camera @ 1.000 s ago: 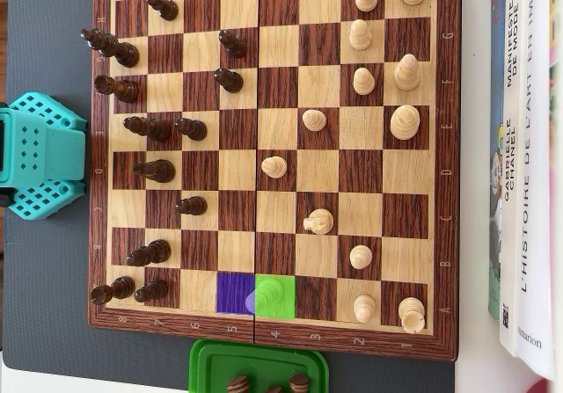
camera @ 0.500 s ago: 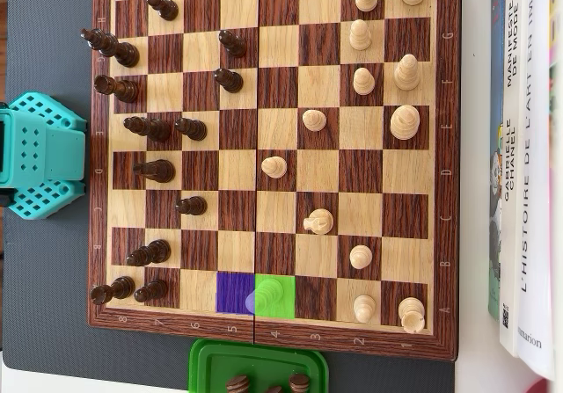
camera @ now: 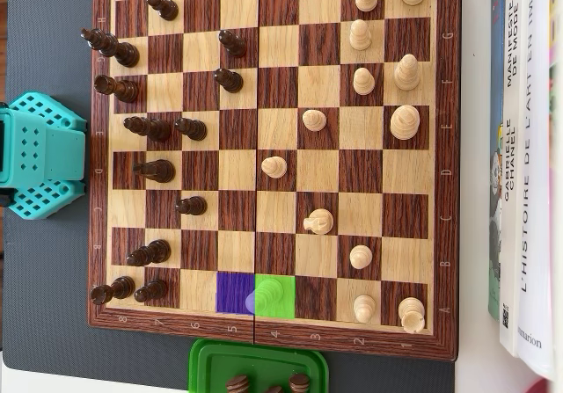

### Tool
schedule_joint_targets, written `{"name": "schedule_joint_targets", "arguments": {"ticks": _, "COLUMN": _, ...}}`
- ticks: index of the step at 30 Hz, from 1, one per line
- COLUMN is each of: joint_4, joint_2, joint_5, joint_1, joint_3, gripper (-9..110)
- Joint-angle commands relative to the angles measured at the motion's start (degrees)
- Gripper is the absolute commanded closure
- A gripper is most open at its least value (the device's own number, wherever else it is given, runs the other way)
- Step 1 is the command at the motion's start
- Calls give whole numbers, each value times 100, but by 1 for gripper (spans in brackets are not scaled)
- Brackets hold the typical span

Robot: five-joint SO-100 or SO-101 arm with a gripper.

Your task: Play chess

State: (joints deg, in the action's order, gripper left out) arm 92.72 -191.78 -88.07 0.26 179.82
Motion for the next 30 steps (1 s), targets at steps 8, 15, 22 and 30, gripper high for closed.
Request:
{"name": "schedule_joint_targets", "arguments": {"ticks": 8, "joint_4": 1037, "joint_2": -9, "joint_5": 422, "joint_1": -35, "joint_3": 123, "gripper": 86}}
{"name": "schedule_joint_targets", "arguments": {"ticks": 15, "joint_4": 1072, "joint_2": -18, "joint_5": 325, "joint_1": -105, "joint_3": 123, "gripper": 86}}
{"name": "schedule_joint_targets", "arguments": {"ticks": 22, "joint_4": 1072, "joint_2": -9, "joint_5": 325, "joint_1": -97, "joint_3": 123, "gripper": 86}}
{"name": "schedule_joint_targets", "arguments": {"ticks": 30, "joint_4": 1072, "joint_2": 0, "joint_5": 325, "joint_1": -53, "joint_3": 123, "gripper": 86}}
